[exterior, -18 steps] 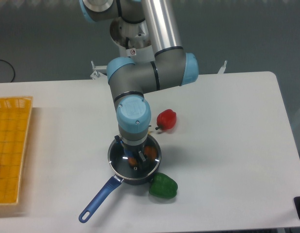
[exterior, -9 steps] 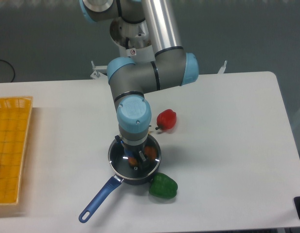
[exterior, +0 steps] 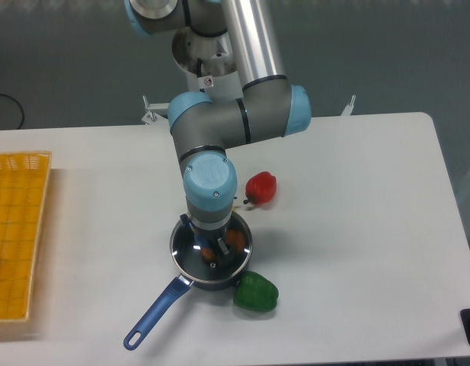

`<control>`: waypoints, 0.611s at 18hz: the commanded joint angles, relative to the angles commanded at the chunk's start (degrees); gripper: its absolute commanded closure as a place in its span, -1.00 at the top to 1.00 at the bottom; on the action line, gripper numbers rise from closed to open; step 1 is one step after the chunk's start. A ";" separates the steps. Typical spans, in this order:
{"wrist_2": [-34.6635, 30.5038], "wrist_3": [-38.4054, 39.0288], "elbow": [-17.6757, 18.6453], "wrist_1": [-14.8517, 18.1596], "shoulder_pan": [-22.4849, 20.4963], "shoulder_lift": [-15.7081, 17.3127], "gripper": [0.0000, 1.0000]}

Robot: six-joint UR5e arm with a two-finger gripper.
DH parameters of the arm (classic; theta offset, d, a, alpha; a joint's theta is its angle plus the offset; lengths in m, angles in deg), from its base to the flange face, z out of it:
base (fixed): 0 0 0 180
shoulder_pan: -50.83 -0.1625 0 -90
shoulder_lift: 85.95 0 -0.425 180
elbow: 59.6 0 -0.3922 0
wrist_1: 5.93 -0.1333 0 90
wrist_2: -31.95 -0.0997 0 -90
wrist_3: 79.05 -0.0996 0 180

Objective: Close the pot lid

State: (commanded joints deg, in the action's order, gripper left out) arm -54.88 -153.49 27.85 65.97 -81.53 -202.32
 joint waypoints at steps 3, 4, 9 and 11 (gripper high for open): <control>0.09 -0.17 0.00 0.00 0.09 0.00 0.51; 0.09 -0.18 0.00 0.00 0.00 0.09 0.52; 0.18 -0.70 -0.18 -0.96 -0.18 1.84 1.00; 0.18 -0.70 -0.18 -1.75 -0.35 3.07 1.00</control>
State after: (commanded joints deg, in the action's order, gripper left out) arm -54.71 -154.19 27.67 64.21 -81.88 -199.25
